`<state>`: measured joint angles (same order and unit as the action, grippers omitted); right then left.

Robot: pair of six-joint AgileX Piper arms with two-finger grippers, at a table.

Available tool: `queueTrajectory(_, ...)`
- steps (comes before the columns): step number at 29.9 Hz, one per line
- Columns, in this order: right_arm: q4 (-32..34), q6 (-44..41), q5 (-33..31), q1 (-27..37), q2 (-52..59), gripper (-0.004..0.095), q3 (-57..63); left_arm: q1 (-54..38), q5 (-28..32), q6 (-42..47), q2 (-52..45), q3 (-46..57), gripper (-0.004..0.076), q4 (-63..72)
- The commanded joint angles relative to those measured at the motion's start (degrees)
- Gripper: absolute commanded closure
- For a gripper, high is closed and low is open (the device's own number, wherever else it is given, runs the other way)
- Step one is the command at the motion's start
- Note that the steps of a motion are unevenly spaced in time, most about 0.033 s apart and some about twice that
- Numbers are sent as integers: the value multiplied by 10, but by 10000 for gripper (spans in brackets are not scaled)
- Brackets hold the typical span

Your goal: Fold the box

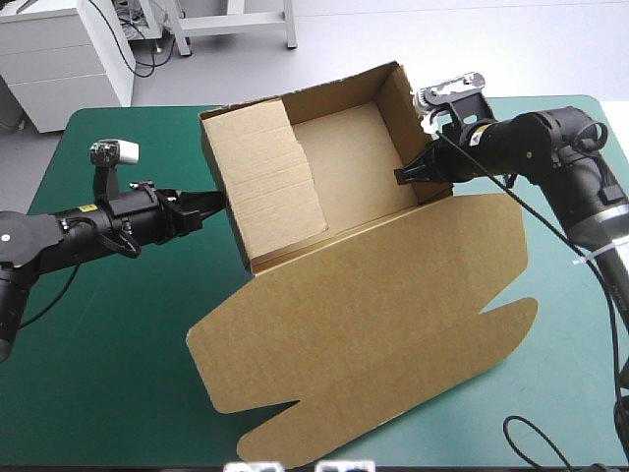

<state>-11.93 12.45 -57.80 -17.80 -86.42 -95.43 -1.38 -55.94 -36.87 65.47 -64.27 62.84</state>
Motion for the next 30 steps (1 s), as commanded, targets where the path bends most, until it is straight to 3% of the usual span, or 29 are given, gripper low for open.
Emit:
queueTrajectory(1, -19, -3, 33, -4, 22, 907, -15, 7, 4, -3, -13, -19, 582, 53)
queueTrajectory(6, -18, 1, 33, -4, 22, 907, -15, 7, 12, 3, -13, -19, 247, 76)
queueTrajectory(8, -6, 1, 33, -4, 22, 907, -15, 7, 8, 41, -13, -19, 170, 91)
queueTrajectory(24, 12, -1, 30, -4, 22, 907, -15, 7, 0, 74, -13, -18, 195, 87)
queueTrajectory(30, 12, -9, 30, -4, 22, 907, -15, 7, -8, 170, -13, -31, 195, 16)
